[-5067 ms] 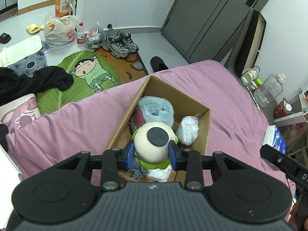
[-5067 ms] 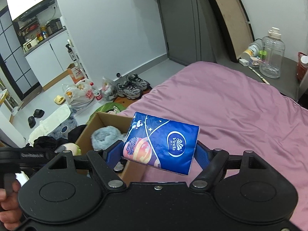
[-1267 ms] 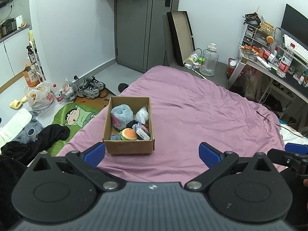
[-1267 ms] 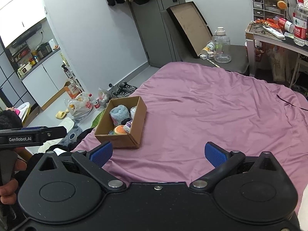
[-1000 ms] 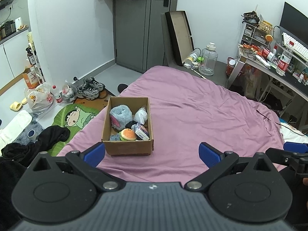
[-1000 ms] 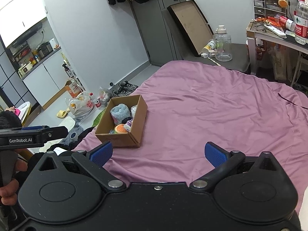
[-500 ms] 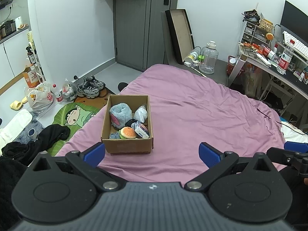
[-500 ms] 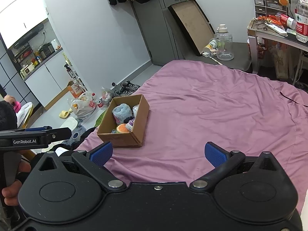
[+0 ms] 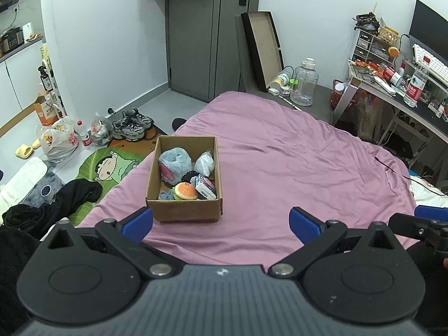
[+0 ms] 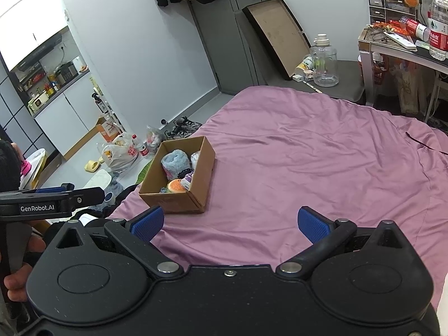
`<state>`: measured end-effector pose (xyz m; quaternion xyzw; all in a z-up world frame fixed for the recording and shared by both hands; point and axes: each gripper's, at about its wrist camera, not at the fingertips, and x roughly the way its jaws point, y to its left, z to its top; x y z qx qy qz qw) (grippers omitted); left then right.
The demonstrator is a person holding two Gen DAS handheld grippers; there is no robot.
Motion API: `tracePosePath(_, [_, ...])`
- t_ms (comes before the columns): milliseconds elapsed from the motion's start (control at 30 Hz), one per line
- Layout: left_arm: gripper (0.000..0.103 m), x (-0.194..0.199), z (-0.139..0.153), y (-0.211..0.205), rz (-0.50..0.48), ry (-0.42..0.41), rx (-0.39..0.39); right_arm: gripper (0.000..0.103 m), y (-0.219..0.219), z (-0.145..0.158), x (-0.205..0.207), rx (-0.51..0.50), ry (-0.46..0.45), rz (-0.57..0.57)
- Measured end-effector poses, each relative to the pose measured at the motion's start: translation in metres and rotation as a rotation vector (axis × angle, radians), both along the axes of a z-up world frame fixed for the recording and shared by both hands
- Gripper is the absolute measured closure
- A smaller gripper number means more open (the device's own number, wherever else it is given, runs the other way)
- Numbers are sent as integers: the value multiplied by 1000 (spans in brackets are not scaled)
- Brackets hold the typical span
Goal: Organize soft objects
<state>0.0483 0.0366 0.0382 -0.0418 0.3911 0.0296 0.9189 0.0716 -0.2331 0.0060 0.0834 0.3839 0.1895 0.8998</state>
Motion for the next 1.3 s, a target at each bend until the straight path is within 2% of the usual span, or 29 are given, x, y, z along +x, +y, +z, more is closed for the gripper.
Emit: tracePosePath(1300, [0, 0, 1, -1, 2, -2, 4, 0, 1, -2, 0, -9, 3, -7])
